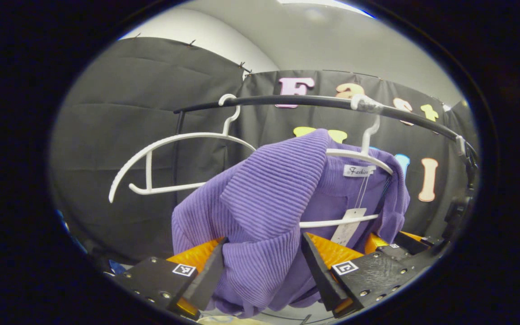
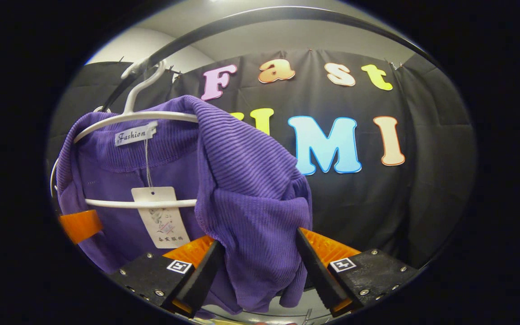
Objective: Grasp the clothes on the hanger with both hands and then place them into the laundry hamper below.
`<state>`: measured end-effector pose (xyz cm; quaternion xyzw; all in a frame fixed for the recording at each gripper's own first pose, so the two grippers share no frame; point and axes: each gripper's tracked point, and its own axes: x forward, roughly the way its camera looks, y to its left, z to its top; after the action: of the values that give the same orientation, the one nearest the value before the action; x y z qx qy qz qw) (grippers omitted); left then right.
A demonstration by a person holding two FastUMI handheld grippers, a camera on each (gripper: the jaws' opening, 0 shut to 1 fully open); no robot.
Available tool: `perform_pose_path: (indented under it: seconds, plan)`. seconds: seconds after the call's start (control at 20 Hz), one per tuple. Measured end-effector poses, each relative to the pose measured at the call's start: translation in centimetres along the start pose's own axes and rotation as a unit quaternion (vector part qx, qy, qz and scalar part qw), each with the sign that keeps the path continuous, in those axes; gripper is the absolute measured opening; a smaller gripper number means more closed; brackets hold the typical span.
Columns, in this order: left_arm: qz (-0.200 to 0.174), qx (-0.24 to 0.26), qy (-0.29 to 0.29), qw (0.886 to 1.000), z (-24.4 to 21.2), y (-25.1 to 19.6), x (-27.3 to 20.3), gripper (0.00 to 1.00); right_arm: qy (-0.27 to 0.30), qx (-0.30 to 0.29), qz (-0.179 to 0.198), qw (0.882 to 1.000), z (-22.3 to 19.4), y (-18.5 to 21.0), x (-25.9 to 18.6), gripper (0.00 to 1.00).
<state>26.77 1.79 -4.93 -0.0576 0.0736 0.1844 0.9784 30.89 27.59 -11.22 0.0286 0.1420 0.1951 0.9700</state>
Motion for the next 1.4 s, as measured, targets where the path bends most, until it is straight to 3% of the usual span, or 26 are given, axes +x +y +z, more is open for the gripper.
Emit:
perform_pose_path:
  seconds: [0.05, 0.1, 0.2, 0.25, 0.3, 0.35, 0.4, 0.45, 0.5, 0.55, 0.6, 0.65, 0.7, 0.75, 0.8, 0.9, 1.1, 1.2, 1.35, 1.4]
  plan:
    - [-0.008, 0.0, 0.0, 1.0, -0.2, -0.1, -0.2, 1.0, 0.0, 0.004, 0.001, 1.0, -0.1, -0.1, -0.2, 0.94]
    - [0.005, 0.002, -0.003, 1.0, -0.2, 0.7, -0.3, 0.81, 0.0, 0.005, 0.004, 1.0, -0.1, -0.2, -0.2, 0.9]
    - [-0.01, -0.012, 0.001, 1.0, -0.3, 0.8, 0.2, 0.43, -0.001, 0.004, 0.007, 1.0, 0.1, -0.2, 0.0, 0.7]
    - [-0.01, -0.01, 0.003, 1.0, -0.3, 0.9, 0.5, 0.43, 0.001, 0.005, 0.011, 1.0, 0.2, -0.4, 0.3, 0.52]
    - [-0.01, -0.014, 0.0, 1.0, 0.0, 1.3, 0.7, 0.35, 0.004, 0.007, 0.014, 1.0, 0.4, -0.5, 0.5, 0.41]
    - [-0.026, -0.02, -0.001, 0.999, 0.1, 0.9, 0.8, 0.26, 0.007, 0.012, 0.017, 1.0, 0.5, -0.4, 0.5, 0.24]
    - [-0.041, -0.028, -0.004, 0.999, 0.3, 0.8, 0.3, 0.17, 0.008, 0.02, 0.026, 0.999, 0.6, -0.2, 0.3, 0.13]
    - [-0.066, -0.036, -0.006, 0.997, 0.4, 0.4, -0.4, 0.17, 0.014, 0.023, 0.035, 0.999, 0.5, -0.2, 0.0, 0.05]
    - [-0.078, -0.035, -0.007, 0.996, 0.4, 0.5, -0.7, 0.1, 0.014, 0.024, 0.041, 0.999, 0.5, -0.3, -0.1, 0.03]
    - [-0.07, -0.027, -0.009, 0.997, 0.1, 1.4, -1.0, 0.24, 0.014, 0.022, 0.047, 0.999, 0.5, -0.4, -0.2, 0.0]
    - [-0.082, -0.025, -0.018, 0.996, 0.8, 1.5, -1.2, 0.06, 0.015, 0.019, 0.048, 0.999, 0.6, -0.7, -0.3, 0.0]
    - [-0.093, -0.028, -0.009, 0.995, 0.4, 0.6, -1.1, 0.07, 0.014, 0.019, 0.048, 0.999, 0.7, -1.3, -0.2, 0.0]
    - [-0.096, -0.029, -0.006, 0.995, 0.4, 0.5, -1.1, 0.0, 0.011, 0.019, 0.048, 0.999, 1.0, -1.6, -0.1, 0.0]
    - [-0.103, -0.033, -0.006, 0.994, 0.5, 0.4, -1.4, 0.07, 0.009, 0.014, 0.049, 0.999, 1.2, -1.6, -0.3, 0.0]
    - [-0.106, -0.038, -0.009, 0.994, 0.7, 0.5, -1.8, 0.07, 0.007, 0.008, 0.049, 0.999, 1.2, -1.6, -0.5, 0.0]
    - [-0.114, -0.043, -0.02, 0.992, 1.5, 0.6, -2.9, 0.01, 0.003, 0.001, 0.048, 0.999, 1.3, -2.1, -1.5, 0.0]
    - [-0.119, -0.046, -0.038, 0.991, 2.8, 0.8, -5.4, 0.0, -0.017, -0.005, 0.032, 0.999, 2.1, -2.5, -1.1, 0.0]
    - [-0.124, -0.039, -0.05, 0.99, 3.9, 1.0, -6.4, 0.04, -0.031, -0.007, 0.022, 0.999, 2.9, -3.1, -1.5, 0.0]
    - [-0.126, -0.05, -0.065, 0.989, 5.5, 1.7, -7.3, 0.01, -0.049, -0.006, 0.008, 0.999, 4.3, -5.1, -2.0, 0.0]
    - [-0.126, -0.057, -0.066, 0.988, 5.9, 2.0, -7.4, 0.07, -0.052, -0.004, 0.005, 0.999, 4.6, -5.3, -1.9, 0.0]
